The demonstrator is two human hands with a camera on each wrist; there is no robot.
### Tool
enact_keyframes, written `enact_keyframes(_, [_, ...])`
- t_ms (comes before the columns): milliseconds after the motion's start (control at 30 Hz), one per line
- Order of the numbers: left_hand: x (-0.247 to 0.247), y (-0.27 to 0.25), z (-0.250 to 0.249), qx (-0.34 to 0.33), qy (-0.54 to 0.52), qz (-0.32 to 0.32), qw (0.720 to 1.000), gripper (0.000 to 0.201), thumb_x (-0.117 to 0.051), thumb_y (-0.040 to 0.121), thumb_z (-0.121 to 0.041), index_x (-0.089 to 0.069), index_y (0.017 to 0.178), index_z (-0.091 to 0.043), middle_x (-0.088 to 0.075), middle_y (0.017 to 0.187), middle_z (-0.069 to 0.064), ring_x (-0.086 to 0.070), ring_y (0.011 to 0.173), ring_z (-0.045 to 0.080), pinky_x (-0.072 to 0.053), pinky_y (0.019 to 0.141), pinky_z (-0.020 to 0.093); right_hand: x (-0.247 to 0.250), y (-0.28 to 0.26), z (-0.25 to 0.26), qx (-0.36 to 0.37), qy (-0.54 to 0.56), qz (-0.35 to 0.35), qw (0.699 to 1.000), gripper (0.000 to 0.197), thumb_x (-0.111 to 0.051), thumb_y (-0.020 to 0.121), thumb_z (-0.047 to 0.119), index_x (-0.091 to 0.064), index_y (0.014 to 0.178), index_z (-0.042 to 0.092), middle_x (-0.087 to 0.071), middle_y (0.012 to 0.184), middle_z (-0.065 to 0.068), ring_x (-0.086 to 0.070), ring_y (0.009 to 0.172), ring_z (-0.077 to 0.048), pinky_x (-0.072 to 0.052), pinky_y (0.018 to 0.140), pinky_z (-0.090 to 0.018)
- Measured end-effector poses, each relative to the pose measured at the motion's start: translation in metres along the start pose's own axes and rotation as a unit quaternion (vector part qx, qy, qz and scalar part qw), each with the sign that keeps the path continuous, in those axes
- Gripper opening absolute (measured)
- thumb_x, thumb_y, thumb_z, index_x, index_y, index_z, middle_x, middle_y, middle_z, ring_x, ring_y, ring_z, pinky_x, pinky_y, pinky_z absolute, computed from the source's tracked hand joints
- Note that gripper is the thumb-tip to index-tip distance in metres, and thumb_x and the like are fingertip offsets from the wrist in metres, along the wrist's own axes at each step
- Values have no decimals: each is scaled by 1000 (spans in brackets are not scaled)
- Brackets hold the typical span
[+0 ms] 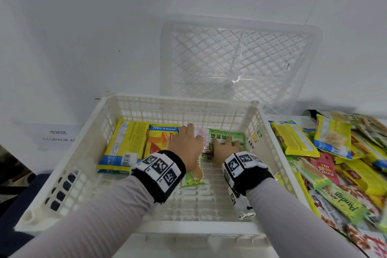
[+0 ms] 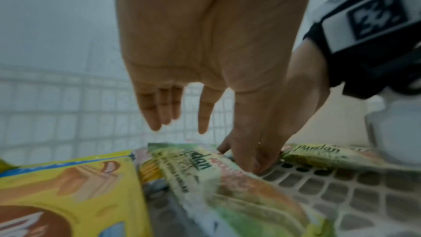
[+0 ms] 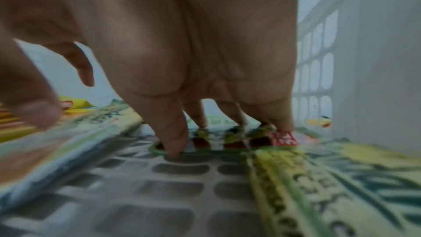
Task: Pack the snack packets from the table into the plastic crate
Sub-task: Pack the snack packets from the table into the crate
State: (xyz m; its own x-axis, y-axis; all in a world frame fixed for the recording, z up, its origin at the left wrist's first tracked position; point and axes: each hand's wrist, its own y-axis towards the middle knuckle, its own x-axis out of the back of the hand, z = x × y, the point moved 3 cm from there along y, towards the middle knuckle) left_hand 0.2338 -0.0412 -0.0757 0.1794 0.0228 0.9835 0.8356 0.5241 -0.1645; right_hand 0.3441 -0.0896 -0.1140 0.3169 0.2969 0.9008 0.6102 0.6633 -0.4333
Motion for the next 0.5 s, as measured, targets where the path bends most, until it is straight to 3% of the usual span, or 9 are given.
enact_keyframes(67, [-10,1,-9,-47,7,47,998,63,-72,77,-30,-42,127,-4,-29,136,19,-32,125,35,-40,96,41,-1,5,-5,13,9,11,1000,62,-47,94,25,-16,147,31,4,157,-17,5,141,-46,-15,111,-62])
enact_keyframes(167, [-23,-3,-15,-59,56,118,990,88,-79,70,-34,-29,137,-4,-18,141,20,-23,131,36,-38,99,43,2,7,-7,22,14,7,1000,63,-49,94,32,-17,147,27,1,157,-18,4,141,-46,-14,112,-61])
enact_keyframes(300, [-26,-5,-14,-69,89,155,981,84,-78,73,-31,-30,135,-1,-14,143,22,-22,129,39,-40,100,44,8,4,-9,39,4,19,999,63,-49,93,30,-18,147,23,-3,156,-19,0,141,-46,-15,114,-57])
enact_keyframes(500, [-24,-10,-13,-78,110,209,969,86,-64,81,-53,-27,140,-2,-8,149,23,-14,136,41,-26,109,50,12,0,-12,48,9,32,998,61,-49,94,29,-19,147,26,-5,156,-17,-1,141,-47,-15,113,-58])
